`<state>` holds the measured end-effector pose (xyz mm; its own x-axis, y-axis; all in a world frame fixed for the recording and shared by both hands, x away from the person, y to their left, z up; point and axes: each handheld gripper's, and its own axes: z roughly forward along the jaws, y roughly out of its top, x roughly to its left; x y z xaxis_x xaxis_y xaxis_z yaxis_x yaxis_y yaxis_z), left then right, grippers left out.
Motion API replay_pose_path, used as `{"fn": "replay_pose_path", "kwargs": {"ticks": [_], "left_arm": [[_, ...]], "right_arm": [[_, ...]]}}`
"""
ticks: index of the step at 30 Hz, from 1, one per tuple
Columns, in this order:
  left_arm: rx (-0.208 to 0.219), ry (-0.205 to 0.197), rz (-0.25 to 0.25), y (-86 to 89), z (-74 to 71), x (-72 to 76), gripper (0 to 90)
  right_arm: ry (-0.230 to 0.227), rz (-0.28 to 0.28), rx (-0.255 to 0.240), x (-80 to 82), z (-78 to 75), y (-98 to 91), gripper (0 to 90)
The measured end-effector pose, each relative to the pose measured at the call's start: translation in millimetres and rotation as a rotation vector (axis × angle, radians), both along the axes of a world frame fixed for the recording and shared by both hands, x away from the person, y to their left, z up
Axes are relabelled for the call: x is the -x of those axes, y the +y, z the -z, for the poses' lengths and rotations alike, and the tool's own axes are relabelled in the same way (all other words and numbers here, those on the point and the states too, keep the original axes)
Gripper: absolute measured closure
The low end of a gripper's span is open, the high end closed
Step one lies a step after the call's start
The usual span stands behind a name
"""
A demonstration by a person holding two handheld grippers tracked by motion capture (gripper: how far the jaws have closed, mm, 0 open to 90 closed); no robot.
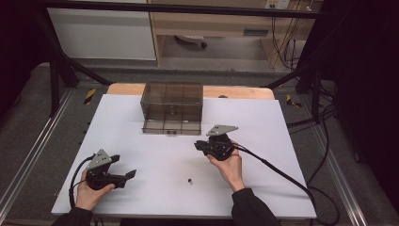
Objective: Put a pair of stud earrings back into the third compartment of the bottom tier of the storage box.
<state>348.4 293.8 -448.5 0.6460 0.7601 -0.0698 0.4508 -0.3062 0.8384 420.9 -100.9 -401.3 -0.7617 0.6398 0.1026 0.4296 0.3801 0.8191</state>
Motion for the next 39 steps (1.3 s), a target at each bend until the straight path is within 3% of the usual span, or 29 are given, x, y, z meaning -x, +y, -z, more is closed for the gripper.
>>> {"fn": "replay_pose_path", "kwargs": {"ticks": [39], "left_arm": [[0.000,0.001,0.001,0.6,0.8,-0.5,6.7]], "right_arm": [[0.014,0.106,0.039,-83.2,13.6,20.0,83.2]]}}
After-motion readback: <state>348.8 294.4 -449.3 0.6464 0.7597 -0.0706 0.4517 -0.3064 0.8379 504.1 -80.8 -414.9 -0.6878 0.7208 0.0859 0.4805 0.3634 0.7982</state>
